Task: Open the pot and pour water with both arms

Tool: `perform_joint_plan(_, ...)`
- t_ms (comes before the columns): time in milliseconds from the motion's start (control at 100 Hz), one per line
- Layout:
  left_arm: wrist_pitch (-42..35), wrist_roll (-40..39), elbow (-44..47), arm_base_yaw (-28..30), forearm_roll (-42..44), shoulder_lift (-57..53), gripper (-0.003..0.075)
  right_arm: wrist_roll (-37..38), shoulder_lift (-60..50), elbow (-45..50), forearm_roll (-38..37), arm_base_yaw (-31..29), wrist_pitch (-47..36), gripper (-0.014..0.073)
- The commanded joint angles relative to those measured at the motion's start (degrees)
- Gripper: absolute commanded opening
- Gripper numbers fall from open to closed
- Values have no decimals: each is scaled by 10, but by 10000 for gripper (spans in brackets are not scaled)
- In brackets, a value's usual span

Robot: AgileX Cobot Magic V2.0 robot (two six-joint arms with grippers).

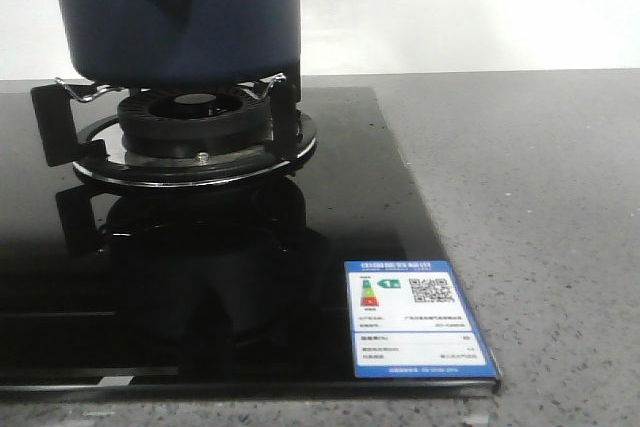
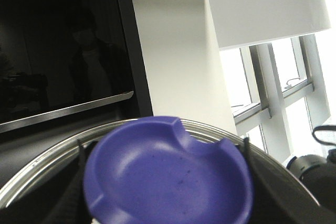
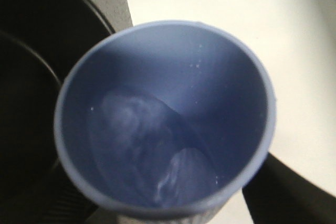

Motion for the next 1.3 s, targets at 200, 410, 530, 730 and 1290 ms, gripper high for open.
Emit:
perform_joint_plan(200,13,-7,-20,1,-24,-8,253,-5,-15,-23,-74,3,-88,331)
perform_joint_plan(410,18,-18,-20,-10,-19,-8,253,-5,-14,-23,-98,3,-90,330)
perform_joint_plan(530,18,-18,-20,-18,-9,-8,253,-5,-14,-23,-112,3,-94,330)
perform_joint_plan(730,22,-18,-20,-18,-8,-8,253,-5,-14,-23,-147,3,-120,330)
perform_joint_plan(1290,22,-18,-20,-18,-8,-8,253,-5,-14,-23,-346,3,-209,330)
